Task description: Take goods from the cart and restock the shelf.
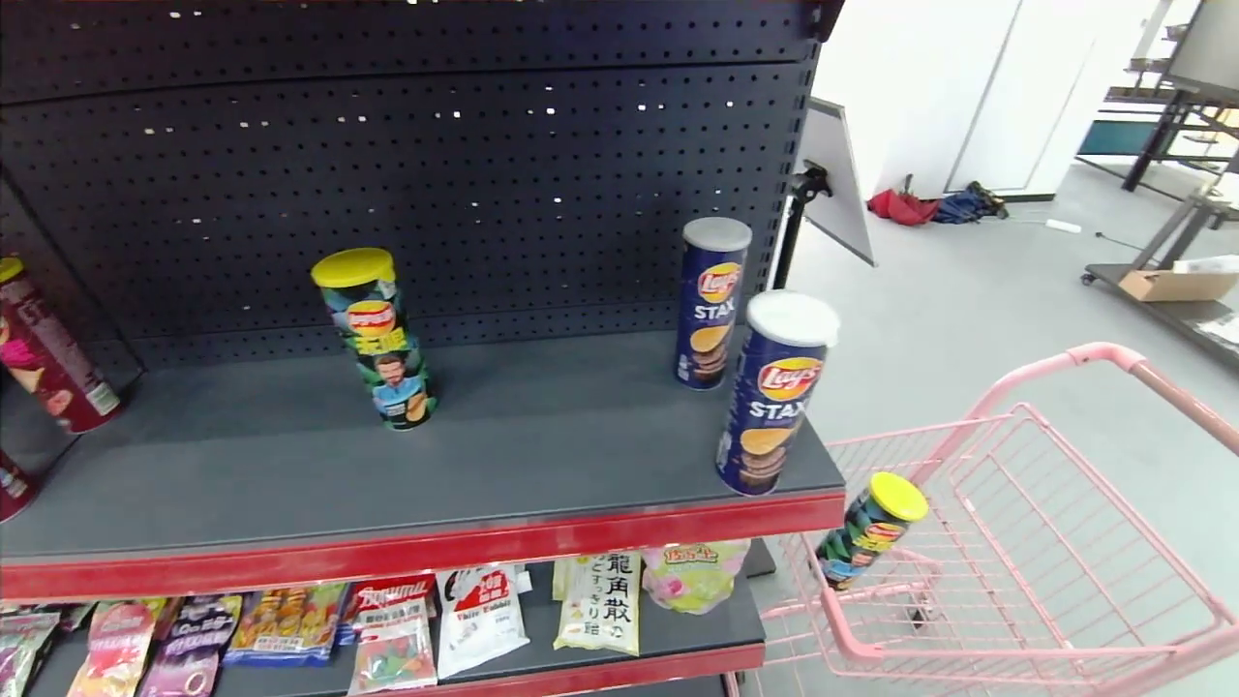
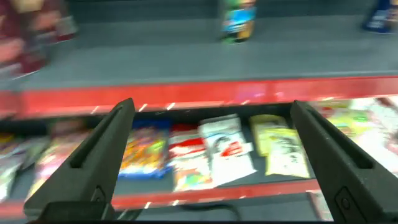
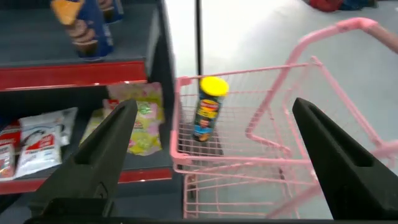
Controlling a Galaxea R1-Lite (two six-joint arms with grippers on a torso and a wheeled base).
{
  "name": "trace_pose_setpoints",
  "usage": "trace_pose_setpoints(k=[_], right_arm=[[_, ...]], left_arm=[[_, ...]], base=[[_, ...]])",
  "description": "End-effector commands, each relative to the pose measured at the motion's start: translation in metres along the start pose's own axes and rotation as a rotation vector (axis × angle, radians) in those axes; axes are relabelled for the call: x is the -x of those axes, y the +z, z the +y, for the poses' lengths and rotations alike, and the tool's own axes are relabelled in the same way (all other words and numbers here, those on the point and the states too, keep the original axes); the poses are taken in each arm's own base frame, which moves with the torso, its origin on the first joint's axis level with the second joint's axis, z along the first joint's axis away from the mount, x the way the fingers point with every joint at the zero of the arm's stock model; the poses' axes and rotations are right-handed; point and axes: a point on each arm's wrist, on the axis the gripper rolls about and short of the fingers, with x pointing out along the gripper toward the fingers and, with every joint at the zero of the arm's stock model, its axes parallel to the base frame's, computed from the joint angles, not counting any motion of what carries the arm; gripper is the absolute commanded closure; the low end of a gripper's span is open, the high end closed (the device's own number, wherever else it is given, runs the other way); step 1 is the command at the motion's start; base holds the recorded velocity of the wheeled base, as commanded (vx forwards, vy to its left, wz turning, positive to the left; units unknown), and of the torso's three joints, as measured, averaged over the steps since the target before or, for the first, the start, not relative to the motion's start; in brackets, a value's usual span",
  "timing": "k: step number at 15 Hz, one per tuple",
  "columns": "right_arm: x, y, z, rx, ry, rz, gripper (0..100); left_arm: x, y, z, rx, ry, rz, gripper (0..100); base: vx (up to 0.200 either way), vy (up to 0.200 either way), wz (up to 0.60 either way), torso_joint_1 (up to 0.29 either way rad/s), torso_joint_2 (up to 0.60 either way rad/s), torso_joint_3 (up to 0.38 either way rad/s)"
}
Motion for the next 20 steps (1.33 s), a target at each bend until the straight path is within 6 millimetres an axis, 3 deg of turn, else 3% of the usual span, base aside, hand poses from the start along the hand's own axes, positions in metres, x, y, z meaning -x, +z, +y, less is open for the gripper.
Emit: trace_pose_setpoints(k=[1,5,17,20], right_arm=[[0.0000,-0.0001,-0.0001,0.001,-0.002,0.001,0],[0.0000,0.0001,0.0000,0.001,0.000,0.000,0],[0.0000,-0.0001,-0.0002,0.001,-0.006,0.001,0],[0.0000,0.0001,-0.0002,-0.001,-0.008,0.000,0]], left_arm=[[-0.0001,-0.0001,-0.0001,0.000,0.002,0.002,0],[-0.0001,-0.0001,0.0000,0.000,0.000,0.002,0],[-0.0001,-0.0001,-0.0001,0.002,0.002,0.002,0],[-0.0001,-0.0001,0.0000,0.000,0.000,0.002,0]], base=[[0.000,0.000,-0.60,0.007,0.01,-0.002],[0.000,0.000,-0.60,0.002,0.00,0.002],[0.000,0.000,0.00,0.000,0.00,0.000],[0.000,0.000,0.00,-0.136,0.30,0.175]])
